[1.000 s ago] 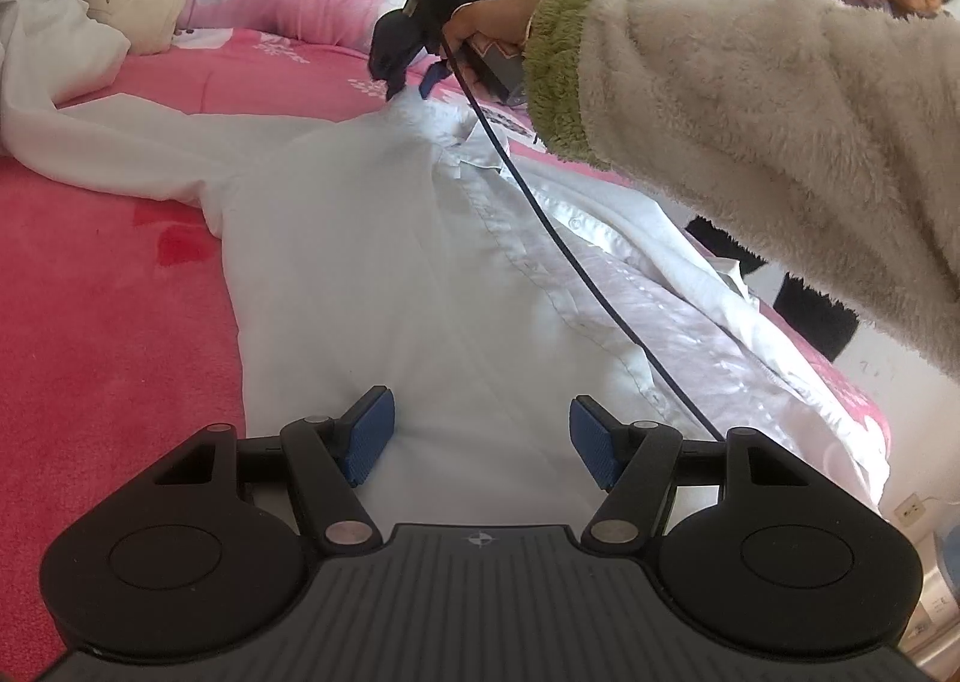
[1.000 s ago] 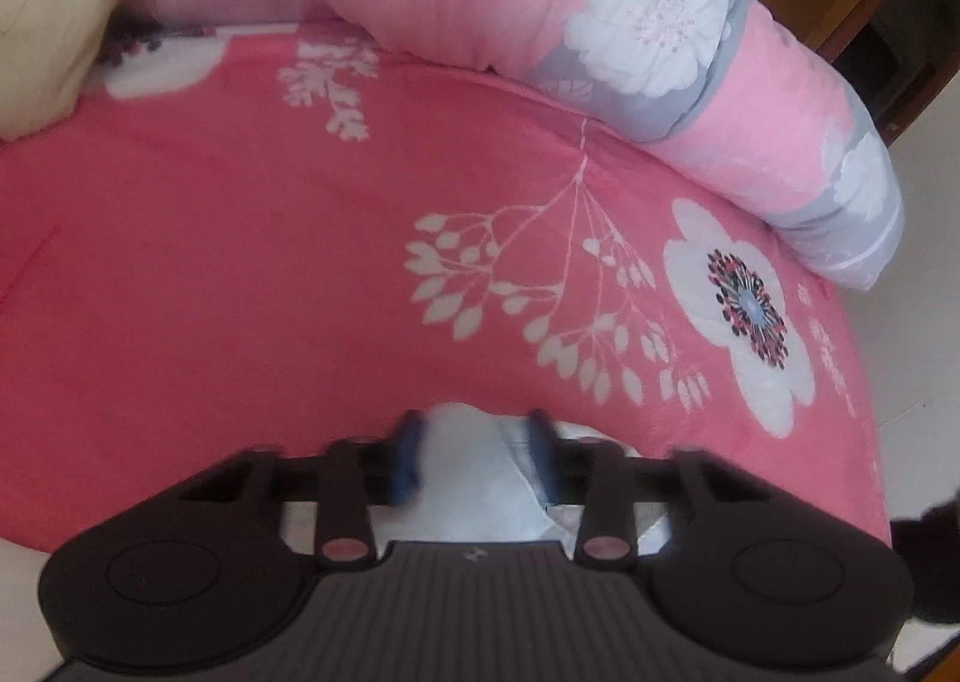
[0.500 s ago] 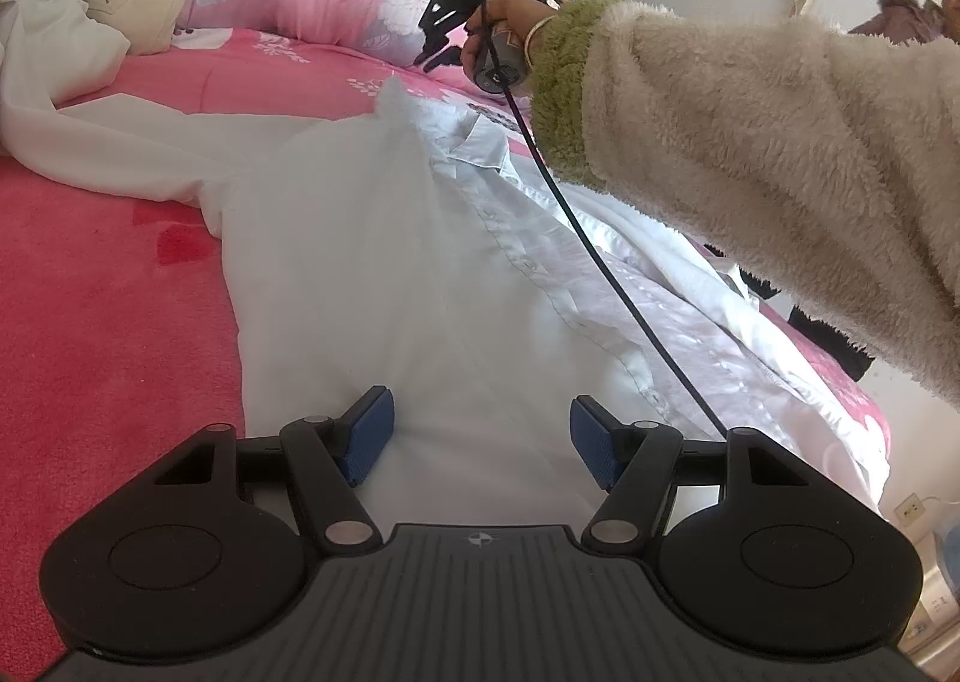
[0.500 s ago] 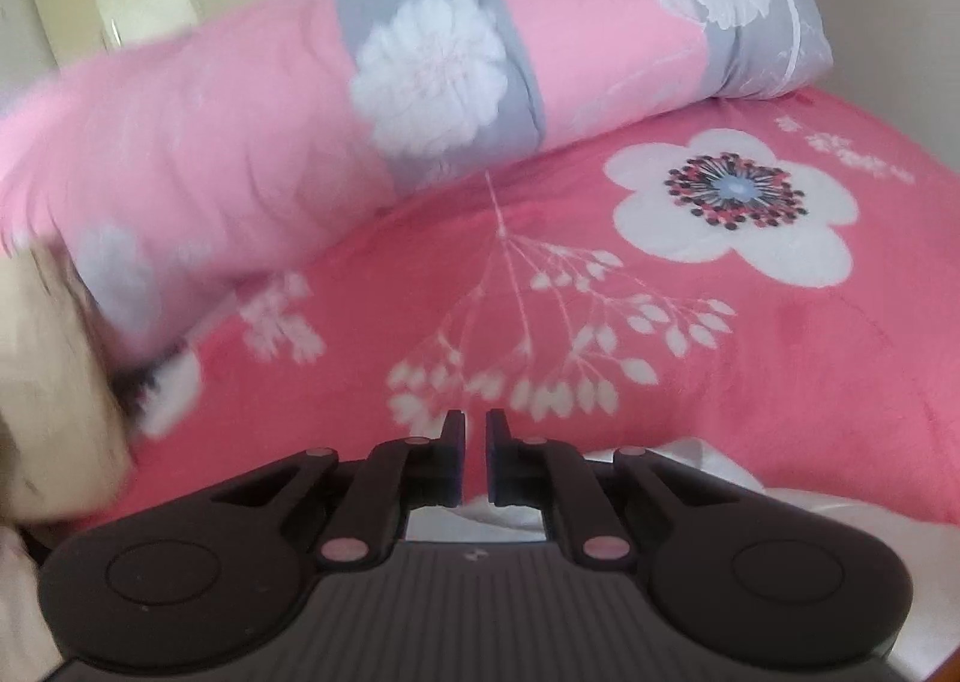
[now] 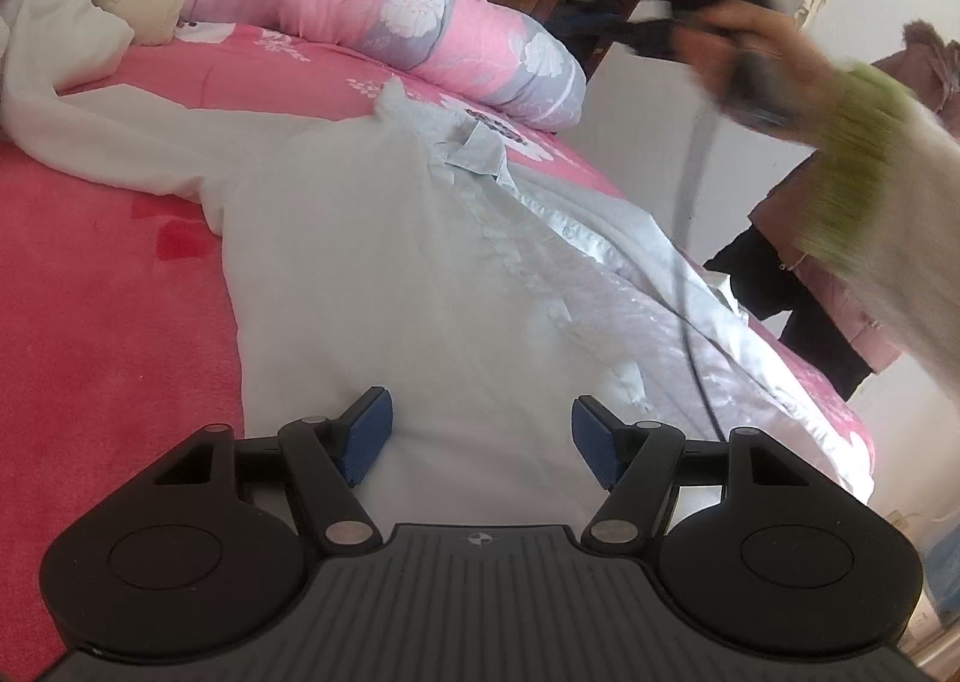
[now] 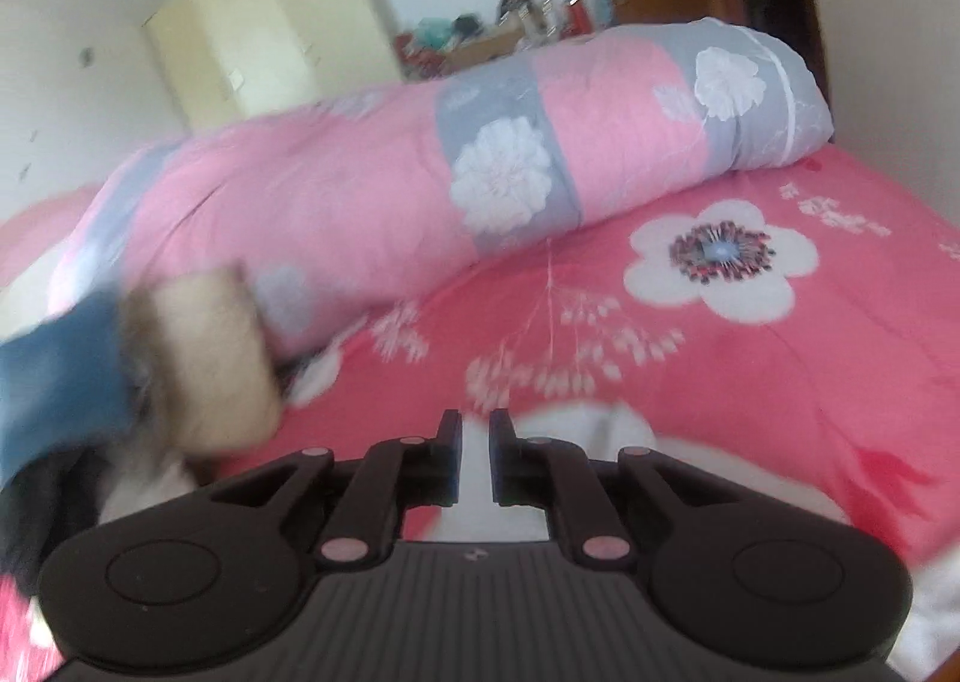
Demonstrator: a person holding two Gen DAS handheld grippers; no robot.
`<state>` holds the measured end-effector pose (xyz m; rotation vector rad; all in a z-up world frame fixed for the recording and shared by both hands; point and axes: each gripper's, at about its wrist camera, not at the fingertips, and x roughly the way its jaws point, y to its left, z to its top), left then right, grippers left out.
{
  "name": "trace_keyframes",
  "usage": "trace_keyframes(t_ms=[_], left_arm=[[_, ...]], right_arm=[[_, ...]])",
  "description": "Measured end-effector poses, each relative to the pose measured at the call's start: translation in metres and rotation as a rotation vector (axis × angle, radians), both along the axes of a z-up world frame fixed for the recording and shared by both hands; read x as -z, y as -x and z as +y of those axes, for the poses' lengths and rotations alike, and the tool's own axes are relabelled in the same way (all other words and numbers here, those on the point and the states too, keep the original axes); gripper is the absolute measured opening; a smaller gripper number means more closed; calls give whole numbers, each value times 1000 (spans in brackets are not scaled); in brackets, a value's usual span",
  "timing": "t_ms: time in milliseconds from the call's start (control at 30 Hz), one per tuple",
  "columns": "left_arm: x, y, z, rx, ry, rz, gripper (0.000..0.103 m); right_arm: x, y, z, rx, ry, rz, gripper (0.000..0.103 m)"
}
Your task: Fold clothes
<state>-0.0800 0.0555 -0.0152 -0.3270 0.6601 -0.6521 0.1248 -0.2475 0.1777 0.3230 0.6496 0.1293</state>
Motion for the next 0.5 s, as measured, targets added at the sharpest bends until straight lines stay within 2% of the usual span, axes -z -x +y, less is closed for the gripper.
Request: trace_keyframes(t_ms=[100,200,367,500], left_arm=[[-1,-2,2,-16,22,24,68],[-7,-2,1,-62,30,62,69],[-22,6,-8,-103,-34,61,69],[-31,14,-13,-117,-95,41,69]], right_arm=[[-9,43,6,-88,48,29,14],[5,76,29,-200,123,58,25],[64,110,83,-379,250,93,25],[106,116,114,-458,287,92,25]])
